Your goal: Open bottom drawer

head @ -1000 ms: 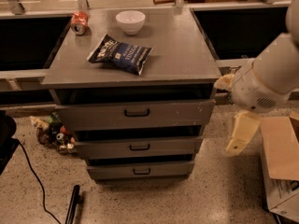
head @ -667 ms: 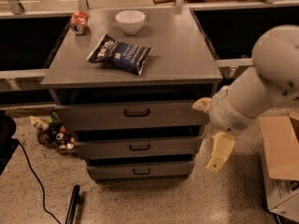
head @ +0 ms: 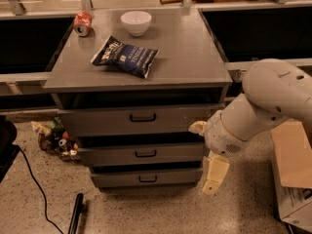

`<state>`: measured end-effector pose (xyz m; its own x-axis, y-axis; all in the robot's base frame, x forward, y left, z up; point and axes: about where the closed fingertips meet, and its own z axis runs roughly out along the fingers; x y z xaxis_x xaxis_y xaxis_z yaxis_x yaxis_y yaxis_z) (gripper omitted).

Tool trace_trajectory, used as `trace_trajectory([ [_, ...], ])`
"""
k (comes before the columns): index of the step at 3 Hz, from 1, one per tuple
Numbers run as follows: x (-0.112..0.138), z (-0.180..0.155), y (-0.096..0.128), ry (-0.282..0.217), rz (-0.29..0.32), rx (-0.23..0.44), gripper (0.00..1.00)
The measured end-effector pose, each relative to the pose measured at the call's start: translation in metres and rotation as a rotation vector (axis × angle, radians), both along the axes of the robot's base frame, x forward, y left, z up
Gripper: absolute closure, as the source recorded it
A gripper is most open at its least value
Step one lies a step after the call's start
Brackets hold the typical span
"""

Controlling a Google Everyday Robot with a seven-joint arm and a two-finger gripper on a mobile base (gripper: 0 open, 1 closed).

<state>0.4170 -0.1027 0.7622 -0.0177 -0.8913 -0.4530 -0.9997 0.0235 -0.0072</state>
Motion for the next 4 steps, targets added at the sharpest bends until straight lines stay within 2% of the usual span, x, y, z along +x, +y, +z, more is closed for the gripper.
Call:
trace_trajectory([
  [1, -0.007, -0.035, 0.009, 0.005, 0.022, 0.027, 0.0],
  [2, -0.017, -0.11, 0.036, 0.027, 0.088, 0.071, 0.0],
  [3, -0.018, -0.202, 0.065, 0.072, 0.092, 0.191, 0.0],
  [4, -0.018, -0.202, 0.065, 0.072, 0.092, 0.191, 0.0],
])
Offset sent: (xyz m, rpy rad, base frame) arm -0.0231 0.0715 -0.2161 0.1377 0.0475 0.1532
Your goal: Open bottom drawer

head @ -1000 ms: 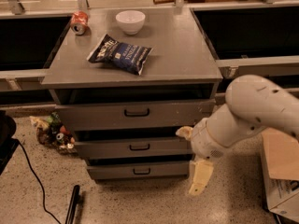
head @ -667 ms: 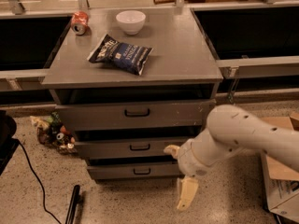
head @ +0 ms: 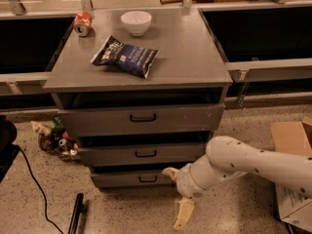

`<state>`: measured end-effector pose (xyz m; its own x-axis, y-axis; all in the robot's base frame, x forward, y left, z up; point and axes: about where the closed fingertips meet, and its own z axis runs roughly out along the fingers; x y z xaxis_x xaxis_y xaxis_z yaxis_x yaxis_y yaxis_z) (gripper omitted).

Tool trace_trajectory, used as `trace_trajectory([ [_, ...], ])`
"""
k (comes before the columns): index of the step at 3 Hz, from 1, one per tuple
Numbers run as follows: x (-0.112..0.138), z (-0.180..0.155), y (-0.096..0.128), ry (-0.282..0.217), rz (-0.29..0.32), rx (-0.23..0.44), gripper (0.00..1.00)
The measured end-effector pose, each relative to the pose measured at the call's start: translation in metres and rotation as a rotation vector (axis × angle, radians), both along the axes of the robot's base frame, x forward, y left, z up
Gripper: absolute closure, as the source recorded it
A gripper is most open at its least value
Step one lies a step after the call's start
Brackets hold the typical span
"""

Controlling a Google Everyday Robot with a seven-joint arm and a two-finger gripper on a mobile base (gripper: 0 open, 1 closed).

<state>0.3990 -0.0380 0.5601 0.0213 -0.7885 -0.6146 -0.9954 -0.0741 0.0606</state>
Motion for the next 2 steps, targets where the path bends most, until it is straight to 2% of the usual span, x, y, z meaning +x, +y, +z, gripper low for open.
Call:
trace_trajectory([
  [1, 0.01, -0.024, -0.005, 0.008, -0.022, 0.0, 0.0],
  [2, 0.039, -0.082, -0.015, -0.025, -0.022, 0.006, 0.0],
])
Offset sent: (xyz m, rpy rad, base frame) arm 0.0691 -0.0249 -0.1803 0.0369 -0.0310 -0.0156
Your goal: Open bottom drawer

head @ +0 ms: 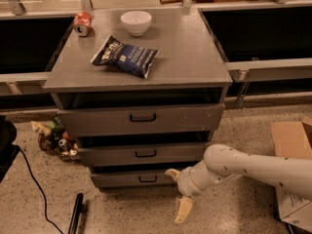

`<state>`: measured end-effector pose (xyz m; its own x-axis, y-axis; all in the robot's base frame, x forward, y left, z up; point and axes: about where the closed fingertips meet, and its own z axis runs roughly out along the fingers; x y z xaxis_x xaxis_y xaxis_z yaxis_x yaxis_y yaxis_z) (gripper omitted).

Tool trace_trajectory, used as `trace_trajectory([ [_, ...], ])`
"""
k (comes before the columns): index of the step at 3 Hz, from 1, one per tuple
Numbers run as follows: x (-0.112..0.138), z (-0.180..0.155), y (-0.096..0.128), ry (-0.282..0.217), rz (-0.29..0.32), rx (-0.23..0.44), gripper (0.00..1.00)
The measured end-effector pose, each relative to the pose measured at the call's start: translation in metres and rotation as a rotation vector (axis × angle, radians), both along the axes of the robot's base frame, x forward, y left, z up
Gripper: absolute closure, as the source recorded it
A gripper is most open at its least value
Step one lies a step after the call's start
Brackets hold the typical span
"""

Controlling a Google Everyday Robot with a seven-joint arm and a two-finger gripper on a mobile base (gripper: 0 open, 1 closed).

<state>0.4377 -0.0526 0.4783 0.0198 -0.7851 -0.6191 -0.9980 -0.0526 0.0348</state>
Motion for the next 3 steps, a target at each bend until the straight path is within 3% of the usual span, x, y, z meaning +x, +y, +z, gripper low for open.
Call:
trace_trajectory([
  [1, 0.03, -0.062, -0.014, -0.025, -0.007, 0.046, 0.0],
  [2, 0.051, -0.132, -0.017, 0.005, -0.032, 0.1, 0.0],
  [3, 0.051, -0.132, -0.017, 0.005, -0.032, 0.1, 0.0],
])
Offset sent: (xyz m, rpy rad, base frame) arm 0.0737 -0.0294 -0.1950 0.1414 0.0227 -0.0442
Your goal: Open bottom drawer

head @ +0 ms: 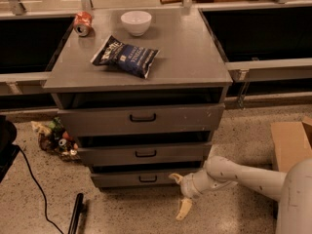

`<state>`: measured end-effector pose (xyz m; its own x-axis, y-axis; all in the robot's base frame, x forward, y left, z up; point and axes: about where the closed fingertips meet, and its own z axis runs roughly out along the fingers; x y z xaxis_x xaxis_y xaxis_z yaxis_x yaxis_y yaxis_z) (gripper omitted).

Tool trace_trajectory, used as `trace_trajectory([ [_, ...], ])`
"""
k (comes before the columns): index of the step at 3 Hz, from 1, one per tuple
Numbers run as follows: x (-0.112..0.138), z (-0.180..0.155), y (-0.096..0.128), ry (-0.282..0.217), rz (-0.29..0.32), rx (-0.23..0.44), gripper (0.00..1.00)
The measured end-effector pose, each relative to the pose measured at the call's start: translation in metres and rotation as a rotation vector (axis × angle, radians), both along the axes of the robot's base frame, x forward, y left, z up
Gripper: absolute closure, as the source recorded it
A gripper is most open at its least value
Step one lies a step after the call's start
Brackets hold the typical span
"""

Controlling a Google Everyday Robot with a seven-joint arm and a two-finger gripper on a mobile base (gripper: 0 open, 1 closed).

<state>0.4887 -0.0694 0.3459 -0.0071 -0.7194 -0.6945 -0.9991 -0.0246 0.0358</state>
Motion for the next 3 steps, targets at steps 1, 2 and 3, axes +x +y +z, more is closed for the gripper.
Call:
trace_trajectory([
  [1, 0.014, -0.03, -0.003, 0.002, -0.011, -0.011, 0.0],
  [2, 0.047, -0.087, -0.008, -0.036, -0.032, -0.041, 0.0],
  [3, 0.074, -0.129, -0.011, -0.082, -0.049, -0.072, 0.0],
])
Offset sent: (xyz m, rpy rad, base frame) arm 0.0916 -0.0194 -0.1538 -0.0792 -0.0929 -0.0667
